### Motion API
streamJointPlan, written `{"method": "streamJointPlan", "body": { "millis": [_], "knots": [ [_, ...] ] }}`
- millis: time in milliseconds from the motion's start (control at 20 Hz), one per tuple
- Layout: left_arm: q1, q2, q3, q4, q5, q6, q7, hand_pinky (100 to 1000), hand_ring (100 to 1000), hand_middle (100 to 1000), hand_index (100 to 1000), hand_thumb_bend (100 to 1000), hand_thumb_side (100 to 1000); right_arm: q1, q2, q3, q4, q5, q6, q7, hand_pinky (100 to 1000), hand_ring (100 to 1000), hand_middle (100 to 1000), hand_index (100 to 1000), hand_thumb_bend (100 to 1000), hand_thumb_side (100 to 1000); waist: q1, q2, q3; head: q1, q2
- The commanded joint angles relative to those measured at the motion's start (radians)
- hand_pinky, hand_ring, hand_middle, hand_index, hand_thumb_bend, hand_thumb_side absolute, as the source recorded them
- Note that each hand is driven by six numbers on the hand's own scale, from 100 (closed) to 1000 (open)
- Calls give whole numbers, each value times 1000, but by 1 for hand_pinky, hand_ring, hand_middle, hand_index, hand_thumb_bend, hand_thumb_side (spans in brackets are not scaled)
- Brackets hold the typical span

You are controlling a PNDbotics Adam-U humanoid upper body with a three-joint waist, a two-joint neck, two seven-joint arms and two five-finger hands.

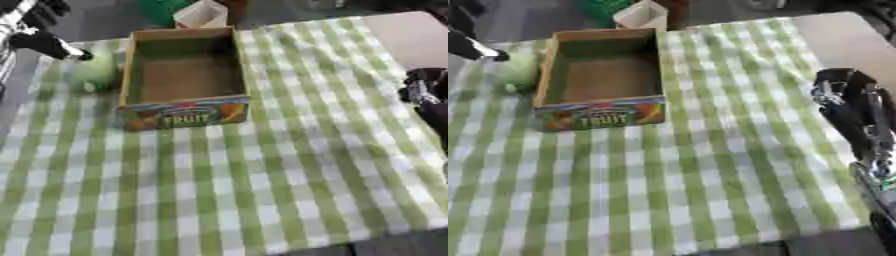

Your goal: Pick up objects on the table and place them in the box.

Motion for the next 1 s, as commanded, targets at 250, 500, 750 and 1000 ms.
{"method": "streamJointPlan", "body": {
  "millis": [250, 500, 750, 1000],
  "knots": [
    [-24, -16, 37, 50, -119, 35, 110, 698, 738, 756, 801, 820, 124, -18, -29, -2, -8, -5, -2, 5, 600, 590, 563, 654, 100, 457, 4, -9, -9, 7, -14],
    [-13, -45, 63, 68, -209, 55, 148, 707, 748, 769, 815, 847, 173, -21, -25, -1, -8, -6, -3, 6, 600, 591, 563, 654, 100, 459, 6, -6, -14, 9, -18],
    [0, -72, 102, 78, -306, 84, 134, 719, 763, 782, 820, 857, 183, -23, -23, -1, -8, -7, -4, 6, 600, 591, 562, 654, 100, 461, 7, 0, -21, 12, -21],
    [12, -90, 127, 93, -362, 106, 87, 701, 748, 781, 819, 848, 165, -24, -21, -1, -7, -8, -5, 6, 600, 592, 562, 655, 100, 465, 9, 7, -27, 14, -24]
  ]
}}
